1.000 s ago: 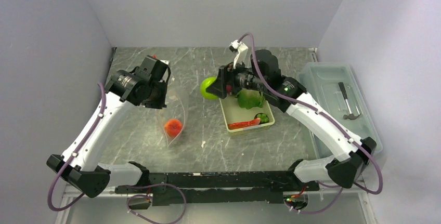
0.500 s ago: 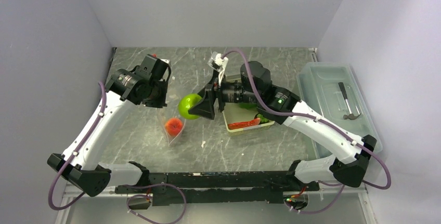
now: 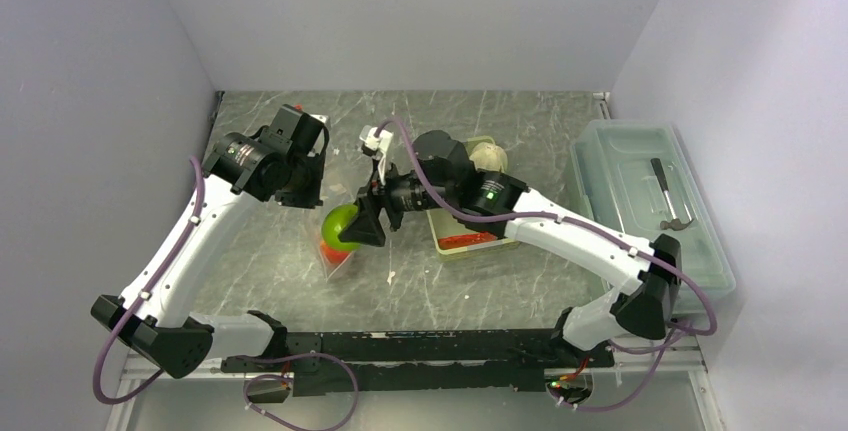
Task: Place the food in the zip-top bag and seal the zipper
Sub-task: Place the fake fruit in the zipper food storage bag, then adjust the zipper food storage bag at the center of the board.
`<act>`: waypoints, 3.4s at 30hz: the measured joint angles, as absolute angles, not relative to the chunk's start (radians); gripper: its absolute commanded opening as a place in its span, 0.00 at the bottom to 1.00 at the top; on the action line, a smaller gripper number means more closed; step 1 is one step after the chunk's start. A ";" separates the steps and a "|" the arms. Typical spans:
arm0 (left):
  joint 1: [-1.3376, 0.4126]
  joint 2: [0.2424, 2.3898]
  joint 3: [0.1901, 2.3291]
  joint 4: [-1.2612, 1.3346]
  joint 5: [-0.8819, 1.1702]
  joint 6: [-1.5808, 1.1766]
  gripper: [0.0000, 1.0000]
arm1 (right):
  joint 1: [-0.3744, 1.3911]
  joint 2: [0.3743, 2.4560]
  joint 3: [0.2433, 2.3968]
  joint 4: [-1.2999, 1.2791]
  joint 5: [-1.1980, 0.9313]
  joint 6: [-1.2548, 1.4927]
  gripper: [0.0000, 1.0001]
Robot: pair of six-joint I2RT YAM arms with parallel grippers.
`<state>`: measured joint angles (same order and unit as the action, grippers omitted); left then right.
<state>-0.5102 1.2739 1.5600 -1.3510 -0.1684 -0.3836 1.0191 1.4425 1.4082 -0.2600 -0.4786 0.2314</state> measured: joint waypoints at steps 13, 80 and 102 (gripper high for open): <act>-0.510 1.274 1.560 -1.351 -0.136 -0.383 0.00 | 1.038 1.551 1.477 -0.294 -0.283 0.205 0.50; -0.510 1.288 1.588 -1.350 -0.072 -0.392 0.00 | 1.081 1.304 1.253 -0.471 -0.078 0.378 0.82; -0.510 1.286 1.588 -1.351 -0.063 -0.405 0.00 | 1.082 1.573 1.491 -0.546 0.216 0.498 0.40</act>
<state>-0.5102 1.2858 1.5883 -1.3514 -0.0631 -0.4049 1.0817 1.5734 1.4914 -0.5465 0.2165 0.4976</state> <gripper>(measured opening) 0.009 0.461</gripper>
